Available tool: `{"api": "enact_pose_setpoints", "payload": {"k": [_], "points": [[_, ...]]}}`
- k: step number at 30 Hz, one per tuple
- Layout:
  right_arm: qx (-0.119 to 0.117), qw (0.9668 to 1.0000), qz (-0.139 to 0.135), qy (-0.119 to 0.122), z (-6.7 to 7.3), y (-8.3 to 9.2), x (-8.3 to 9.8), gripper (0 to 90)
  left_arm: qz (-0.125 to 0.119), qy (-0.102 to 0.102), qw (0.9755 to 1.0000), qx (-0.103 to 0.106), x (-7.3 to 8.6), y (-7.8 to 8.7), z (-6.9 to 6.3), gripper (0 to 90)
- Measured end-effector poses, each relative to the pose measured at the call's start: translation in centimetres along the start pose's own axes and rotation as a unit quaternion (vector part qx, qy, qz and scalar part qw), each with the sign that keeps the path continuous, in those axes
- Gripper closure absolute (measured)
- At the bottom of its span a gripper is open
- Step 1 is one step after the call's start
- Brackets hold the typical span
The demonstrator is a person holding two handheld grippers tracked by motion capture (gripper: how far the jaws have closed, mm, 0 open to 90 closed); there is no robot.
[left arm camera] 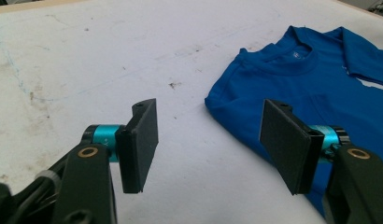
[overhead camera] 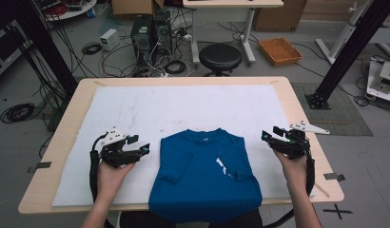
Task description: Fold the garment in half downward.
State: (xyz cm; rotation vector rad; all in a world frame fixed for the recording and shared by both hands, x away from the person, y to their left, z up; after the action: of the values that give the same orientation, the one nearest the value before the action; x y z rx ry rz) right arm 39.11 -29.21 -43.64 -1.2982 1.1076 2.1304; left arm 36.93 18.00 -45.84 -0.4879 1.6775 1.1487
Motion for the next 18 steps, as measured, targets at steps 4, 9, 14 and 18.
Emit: {"api": "enact_pose_setpoints", "payload": {"k": [4, 9, 14, 18], "points": [[0.001, 1.0, 0.006, 0.001, -0.1, -0.5, 0.1, 41.1, 0.003, 0.007, 1.0, 0.006, -0.3, -0.5, -0.2, 37.6], [0.002, 0.9999, 0.012, 0.003, -0.1, -0.9, 0.3, 41.5, 0.012, 0.009, 0.9998, 0.011, -0.6, -1.2, -0.7, 37.6], [0.0, 0.9999, 0.012, 0.002, 0.0, -1.1, 0.2, 41.6, 0.012, 0.01, 0.9998, 0.016, -1.0, -1.7, -1.1, 37.6], [-0.004, 0.9998, 0.017, 0.009, 0.2, -1.3, 0.3, 41.6, 0.014, 0.007, 0.9997, 0.019, -1.4, -2.1, -1.4, 37.6]]}}
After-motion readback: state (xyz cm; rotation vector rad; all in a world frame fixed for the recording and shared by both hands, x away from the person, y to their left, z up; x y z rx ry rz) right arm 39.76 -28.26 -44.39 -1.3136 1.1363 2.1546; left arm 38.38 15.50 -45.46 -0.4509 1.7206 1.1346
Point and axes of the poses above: each handheld gripper's, and its own axes: y roughly backward along the jaws, x roughly out of its underside, z roughly to its left, the point moved 7 cm from there along -y, roughly forward along the jaws, and after that the axes turned 9 degrees about -x, right-handed, at the moved point
